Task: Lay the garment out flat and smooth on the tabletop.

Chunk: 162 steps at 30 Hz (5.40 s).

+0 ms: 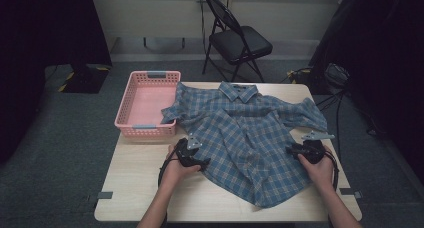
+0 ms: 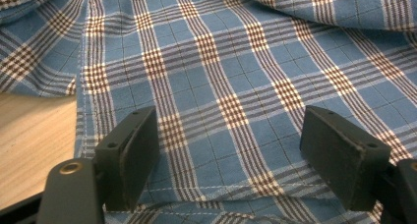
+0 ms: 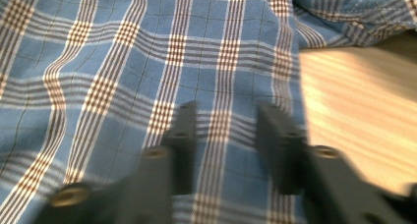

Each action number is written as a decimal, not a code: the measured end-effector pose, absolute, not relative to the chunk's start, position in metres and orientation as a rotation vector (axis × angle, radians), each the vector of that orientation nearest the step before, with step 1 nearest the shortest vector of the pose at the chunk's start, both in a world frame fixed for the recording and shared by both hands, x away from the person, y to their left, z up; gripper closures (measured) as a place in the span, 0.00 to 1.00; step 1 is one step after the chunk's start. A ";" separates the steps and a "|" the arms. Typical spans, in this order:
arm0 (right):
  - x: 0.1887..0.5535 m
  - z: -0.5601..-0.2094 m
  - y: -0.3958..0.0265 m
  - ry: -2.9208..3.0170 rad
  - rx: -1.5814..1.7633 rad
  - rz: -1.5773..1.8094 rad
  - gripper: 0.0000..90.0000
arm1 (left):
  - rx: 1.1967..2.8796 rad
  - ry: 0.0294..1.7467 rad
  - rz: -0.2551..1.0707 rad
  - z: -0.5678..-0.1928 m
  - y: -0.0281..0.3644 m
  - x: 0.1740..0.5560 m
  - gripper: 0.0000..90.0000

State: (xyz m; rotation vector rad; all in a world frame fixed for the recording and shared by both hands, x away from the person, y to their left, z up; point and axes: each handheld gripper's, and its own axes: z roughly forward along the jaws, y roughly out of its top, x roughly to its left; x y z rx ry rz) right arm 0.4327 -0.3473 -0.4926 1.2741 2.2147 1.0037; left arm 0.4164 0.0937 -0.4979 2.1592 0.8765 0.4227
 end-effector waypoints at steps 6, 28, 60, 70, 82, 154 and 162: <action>0.411 -0.492 -0.356 2.281 1.250 1.056 1.00 | 2.160 0.882 0.428 -0.498 0.095 0.417 0.25; 0.436 -0.487 -0.347 2.229 1.301 1.069 0.76 | 2.164 0.862 0.419 -0.496 0.094 0.418 0.25; 0.419 -0.469 -0.357 2.110 1.328 1.164 0.58 | 2.166 0.870 0.444 -0.492 0.097 0.419 0.26; 0.408 -0.481 -0.356 2.265 1.280 1.132 0.96 | 2.172 0.872 0.451 -0.493 0.096 0.419 0.26; 0.357 -0.481 -0.367 2.360 1.226 1.100 0.85 | 2.180 0.876 0.454 -0.491 0.097 0.418 0.26; 0.442 -0.461 -0.337 2.202 1.308 1.101 0.24 | 2.180 0.895 0.418 -0.495 0.097 0.418 0.26; 0.441 -0.485 -0.340 2.254 1.308 1.020 0.27 | 2.175 0.899 0.415 -0.496 0.098 0.418 0.26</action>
